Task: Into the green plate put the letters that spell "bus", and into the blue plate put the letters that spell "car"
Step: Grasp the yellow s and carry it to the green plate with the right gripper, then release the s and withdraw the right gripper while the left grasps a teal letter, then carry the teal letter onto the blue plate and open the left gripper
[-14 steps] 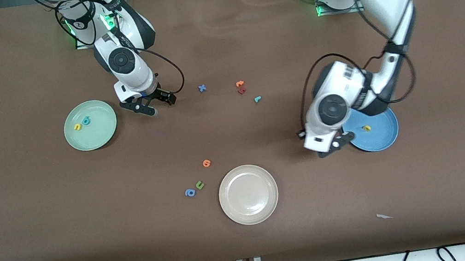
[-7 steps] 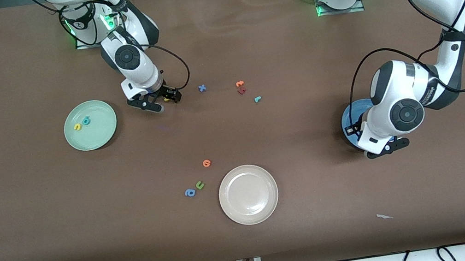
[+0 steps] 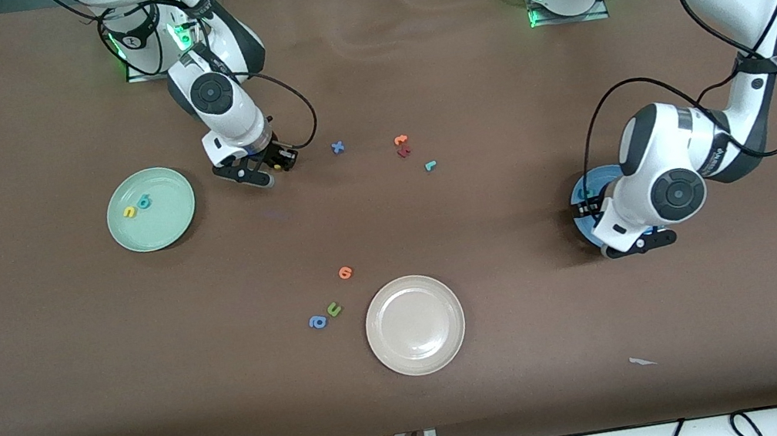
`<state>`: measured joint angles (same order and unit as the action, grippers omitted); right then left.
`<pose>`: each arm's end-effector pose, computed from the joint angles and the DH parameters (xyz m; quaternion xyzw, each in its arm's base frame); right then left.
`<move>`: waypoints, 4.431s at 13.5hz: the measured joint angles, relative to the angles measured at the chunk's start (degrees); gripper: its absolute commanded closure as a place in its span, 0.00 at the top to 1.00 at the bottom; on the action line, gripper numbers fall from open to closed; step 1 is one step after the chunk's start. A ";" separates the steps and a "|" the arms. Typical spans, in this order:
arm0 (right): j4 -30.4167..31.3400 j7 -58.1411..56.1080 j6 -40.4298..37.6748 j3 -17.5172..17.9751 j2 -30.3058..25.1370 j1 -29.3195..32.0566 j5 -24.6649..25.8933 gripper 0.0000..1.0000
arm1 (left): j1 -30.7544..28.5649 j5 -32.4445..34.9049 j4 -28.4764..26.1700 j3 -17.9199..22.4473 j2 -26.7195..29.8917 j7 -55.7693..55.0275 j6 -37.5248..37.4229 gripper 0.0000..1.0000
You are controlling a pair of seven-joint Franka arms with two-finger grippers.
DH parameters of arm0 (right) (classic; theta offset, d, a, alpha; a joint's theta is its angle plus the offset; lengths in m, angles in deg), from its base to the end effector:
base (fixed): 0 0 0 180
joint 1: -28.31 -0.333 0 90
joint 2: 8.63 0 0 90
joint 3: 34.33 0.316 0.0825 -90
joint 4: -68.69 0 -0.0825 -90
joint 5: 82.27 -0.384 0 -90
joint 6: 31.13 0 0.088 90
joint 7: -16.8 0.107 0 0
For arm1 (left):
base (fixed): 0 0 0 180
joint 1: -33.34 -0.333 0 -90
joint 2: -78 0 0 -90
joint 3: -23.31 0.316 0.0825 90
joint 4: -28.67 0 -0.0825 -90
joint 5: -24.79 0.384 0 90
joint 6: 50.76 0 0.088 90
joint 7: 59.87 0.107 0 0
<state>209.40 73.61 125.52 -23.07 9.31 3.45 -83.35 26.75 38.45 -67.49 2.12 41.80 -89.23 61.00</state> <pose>0.3832 0.2851 0.1735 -0.9807 0.1922 0.0346 0.0126 0.6297 -0.1260 0.2318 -0.9847 -0.0816 0.1459 0.0491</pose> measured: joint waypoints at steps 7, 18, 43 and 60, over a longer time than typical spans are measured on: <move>-1.91 -2.50 -11.24 -2.68 -3.09 0.20 0.03 0.00 | 2.89 0.46 -10.45 -12.78 -0.05 -32.91 18.77 1.00; -2.82 -45.50 -27.20 -28.81 -8.68 1.56 0.03 0.00 | 14.96 11.61 -18.95 -13.64 0.04 -62.58 30.42 0.95; -43.72 -49.58 -62.10 -33.34 -14.21 1.34 0.23 1.00 | 15.23 20.72 -22.44 -13.73 0.28 -70.55 33.48 0.31; -50.09 -51.34 -66.20 -17.46 -11.66 16.40 2.89 1.00 | -2.25 12.16 -7.59 -13.37 2.43 -32.28 6.36 0.27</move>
<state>159.31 22.27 59.32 -40.53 -2.35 19.85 -80.46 24.50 50.61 -75.08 -11.25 44.23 -121.51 67.36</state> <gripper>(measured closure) 0.000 0.700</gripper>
